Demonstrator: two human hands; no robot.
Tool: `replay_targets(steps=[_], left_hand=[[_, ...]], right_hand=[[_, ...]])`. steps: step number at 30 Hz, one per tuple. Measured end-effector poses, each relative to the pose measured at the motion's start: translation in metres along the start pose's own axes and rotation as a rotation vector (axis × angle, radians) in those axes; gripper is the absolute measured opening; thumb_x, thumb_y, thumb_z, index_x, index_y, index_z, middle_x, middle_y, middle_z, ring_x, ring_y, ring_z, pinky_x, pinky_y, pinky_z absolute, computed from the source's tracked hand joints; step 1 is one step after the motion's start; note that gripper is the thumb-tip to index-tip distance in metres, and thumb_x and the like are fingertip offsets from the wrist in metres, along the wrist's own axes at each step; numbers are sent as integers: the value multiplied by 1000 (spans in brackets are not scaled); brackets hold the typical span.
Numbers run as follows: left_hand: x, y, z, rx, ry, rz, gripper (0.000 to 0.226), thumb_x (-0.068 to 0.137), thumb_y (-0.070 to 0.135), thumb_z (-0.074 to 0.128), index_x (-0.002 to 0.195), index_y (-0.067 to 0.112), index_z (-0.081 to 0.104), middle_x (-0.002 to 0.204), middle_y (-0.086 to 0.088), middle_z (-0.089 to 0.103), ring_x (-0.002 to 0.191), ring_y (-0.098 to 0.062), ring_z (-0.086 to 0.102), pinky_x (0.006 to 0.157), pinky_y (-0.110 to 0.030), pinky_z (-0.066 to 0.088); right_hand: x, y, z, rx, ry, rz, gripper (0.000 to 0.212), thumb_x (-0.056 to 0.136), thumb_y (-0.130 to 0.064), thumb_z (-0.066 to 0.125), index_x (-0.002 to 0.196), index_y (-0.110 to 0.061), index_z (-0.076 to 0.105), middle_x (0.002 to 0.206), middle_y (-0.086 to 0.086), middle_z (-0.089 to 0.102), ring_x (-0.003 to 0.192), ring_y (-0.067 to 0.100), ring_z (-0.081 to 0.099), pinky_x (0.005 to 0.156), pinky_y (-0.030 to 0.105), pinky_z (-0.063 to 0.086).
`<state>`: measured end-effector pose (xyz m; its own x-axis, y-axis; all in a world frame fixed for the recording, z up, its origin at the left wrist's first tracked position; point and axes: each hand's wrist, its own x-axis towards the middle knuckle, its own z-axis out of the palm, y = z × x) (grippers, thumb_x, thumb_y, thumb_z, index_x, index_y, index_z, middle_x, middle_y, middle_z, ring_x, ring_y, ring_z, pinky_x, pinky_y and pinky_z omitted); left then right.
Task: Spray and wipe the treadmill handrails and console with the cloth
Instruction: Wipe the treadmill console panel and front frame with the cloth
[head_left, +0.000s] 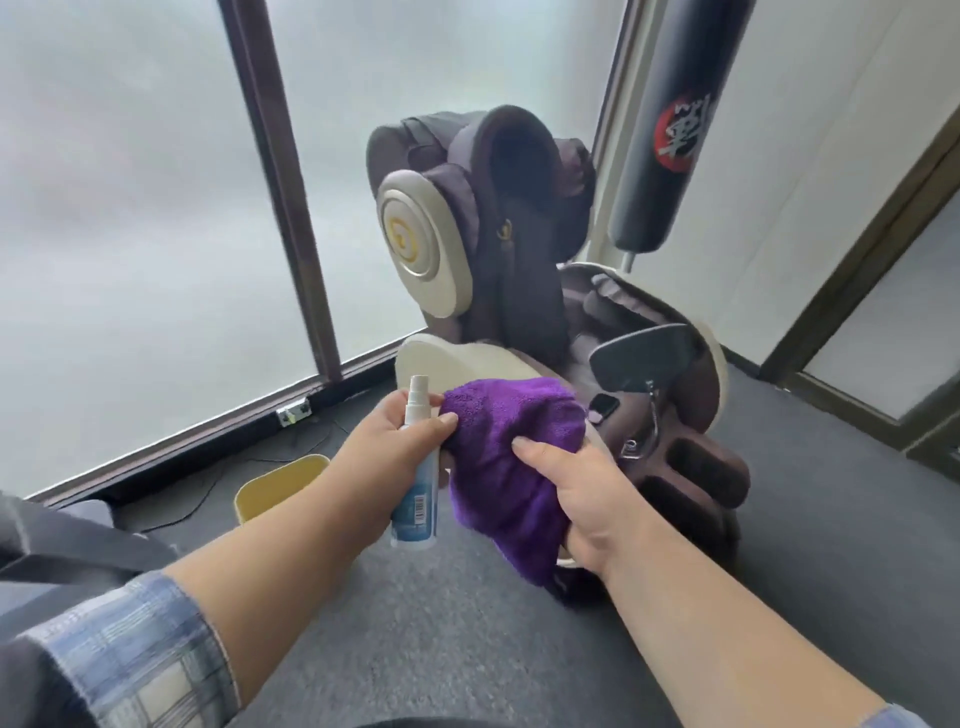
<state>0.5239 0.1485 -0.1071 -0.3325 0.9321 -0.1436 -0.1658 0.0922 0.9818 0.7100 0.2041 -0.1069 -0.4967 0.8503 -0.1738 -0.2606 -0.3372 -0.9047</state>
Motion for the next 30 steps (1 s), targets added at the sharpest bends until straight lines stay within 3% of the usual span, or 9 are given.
replay_targets(steps=[4,8,11,16,20,23,25,28,30], left_hand=[[23,8,-34,-8,188,29,11,97,16,66,105,20,61,66,3,67,58,-13,65,53,-27,53],[53,12,-53,-46,367,39,12,96,18,67,107,21,63,71,7,71,62,-10,69,53,-25,54],[73,12,-63,-85,514,57,12,96,19,67,107,24,64,78,6,75,69,-13,73,54,-26,56],[90,20,-82,-151,725,91,31,78,35,73,107,27,65,87,-1,76,74,-20,74,59,-29,57],[89,35,-110,-195,837,117,40,78,37,74,113,25,60,79,-1,73,66,-17,70,58,-32,56],[84,45,-137,-223,892,128,50,74,45,78,117,30,57,89,-4,71,67,-17,70,63,-34,56],[79,51,-161,-217,939,137,60,68,52,82,119,34,56,103,-6,70,75,-18,72,68,-37,58],[77,62,-207,-156,987,133,77,58,62,81,124,41,49,124,-7,65,104,-27,70,90,-50,59],[79,75,-243,-140,985,160,78,55,63,81,122,45,45,129,-6,62,110,-27,68,95,-50,57]], right_hand=[[62,-2,26,-37,-197,65,28,87,-13,65,114,-14,73,119,20,70,112,36,67,94,46,56],[131,-12,40,-79,-432,128,45,89,-12,61,134,-8,58,125,19,68,117,34,65,96,43,55],[182,-19,54,-146,-635,168,35,93,-7,54,126,-16,66,124,17,69,116,32,66,92,39,57],[247,-22,92,-226,-768,284,33,97,-2,53,127,-13,61,117,15,72,109,30,70,83,36,59],[270,-17,143,-210,-894,406,43,88,-11,60,131,-13,58,120,20,70,110,37,68,85,44,58],[280,-7,185,-183,-1003,506,41,93,-9,58,134,-10,56,123,23,68,111,40,67,82,46,59],[285,0,216,-169,-1064,551,41,92,-10,57,132,-7,58,123,25,67,110,42,67,79,45,59],[292,13,267,-185,-1116,559,42,88,-12,58,129,-5,61,121,27,67,109,44,67,79,48,59],[300,22,306,-190,-1108,552,43,84,-14,61,126,-3,62,118,28,68,106,45,68,77,50,60]])
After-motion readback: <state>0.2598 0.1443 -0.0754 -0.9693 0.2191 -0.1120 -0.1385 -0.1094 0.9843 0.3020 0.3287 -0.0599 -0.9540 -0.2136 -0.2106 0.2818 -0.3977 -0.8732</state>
